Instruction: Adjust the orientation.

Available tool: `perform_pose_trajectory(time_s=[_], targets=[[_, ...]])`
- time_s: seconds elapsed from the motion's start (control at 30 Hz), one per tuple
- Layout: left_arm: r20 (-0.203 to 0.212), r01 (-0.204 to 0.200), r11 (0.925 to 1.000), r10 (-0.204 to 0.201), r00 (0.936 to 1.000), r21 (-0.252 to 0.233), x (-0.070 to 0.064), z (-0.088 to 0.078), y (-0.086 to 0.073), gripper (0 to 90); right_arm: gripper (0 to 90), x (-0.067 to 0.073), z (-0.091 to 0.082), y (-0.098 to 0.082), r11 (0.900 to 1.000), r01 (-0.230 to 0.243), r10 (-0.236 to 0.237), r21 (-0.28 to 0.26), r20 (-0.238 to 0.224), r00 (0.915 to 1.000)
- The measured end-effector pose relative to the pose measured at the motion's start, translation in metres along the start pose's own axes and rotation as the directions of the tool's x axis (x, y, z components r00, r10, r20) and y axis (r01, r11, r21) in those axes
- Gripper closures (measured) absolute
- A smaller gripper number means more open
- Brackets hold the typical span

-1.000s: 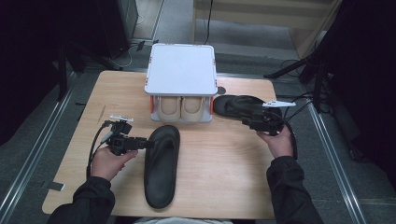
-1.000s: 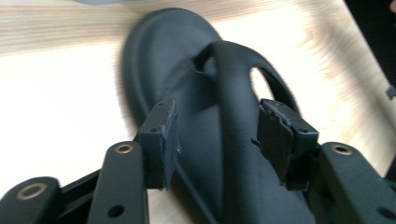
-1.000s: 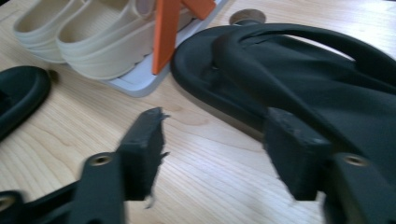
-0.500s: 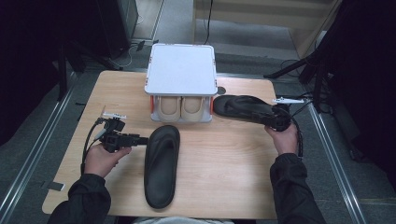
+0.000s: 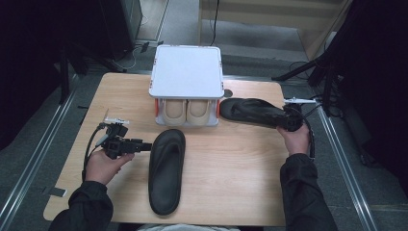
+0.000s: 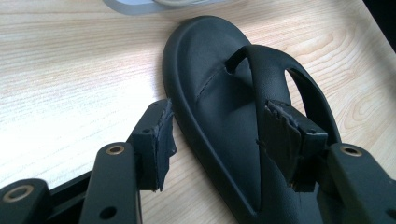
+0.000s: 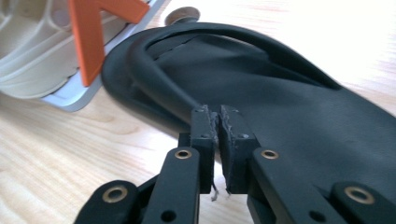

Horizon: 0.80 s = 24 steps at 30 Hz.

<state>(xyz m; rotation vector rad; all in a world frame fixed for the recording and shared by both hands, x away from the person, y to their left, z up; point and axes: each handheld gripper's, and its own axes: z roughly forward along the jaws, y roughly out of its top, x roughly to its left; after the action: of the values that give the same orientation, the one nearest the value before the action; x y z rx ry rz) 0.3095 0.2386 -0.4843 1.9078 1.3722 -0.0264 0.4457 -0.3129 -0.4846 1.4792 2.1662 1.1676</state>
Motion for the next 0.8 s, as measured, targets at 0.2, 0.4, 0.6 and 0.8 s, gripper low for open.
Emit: perform_pose_trajectory(time_s=[0.2, 0.4, 0.6, 0.8], targets=[[-0.003, 0.016, 0.9999, -0.016, 0.9999, -0.006, 0.002, -0.003, -0.005, 43.7, 90.0, -0.016, 0.006, 0.006, 0.999, -0.04, 0.04, -0.006, 0.011, 0.9991], [-0.008, 0.029, 0.9995, -0.029, 0.9996, -0.013, 0.005, -0.008, -0.01, 43.8, 90.0, -0.027, 0.016, 0.007, 0.997, -0.075, 0.074, 0.024, 0.026, 0.9969], [-0.01, 0.05, 0.9985, -0.05, 0.9987, -0.023, 0.008, -0.011, -0.012, 43.8, 90.0, -0.028, 0.031, 0.005, 0.993, -0.08, 0.077, 0.084, 0.029, 0.9966], [-0.016, 0.044, 0.9988, -0.044, 0.9989, -0.023, 0.01, -0.01, -0.01, 43.7, 90.0, -0.026, 0.032, 0.004, 0.992, -0.078, 0.075, 0.104, 0.033, 0.9966]])
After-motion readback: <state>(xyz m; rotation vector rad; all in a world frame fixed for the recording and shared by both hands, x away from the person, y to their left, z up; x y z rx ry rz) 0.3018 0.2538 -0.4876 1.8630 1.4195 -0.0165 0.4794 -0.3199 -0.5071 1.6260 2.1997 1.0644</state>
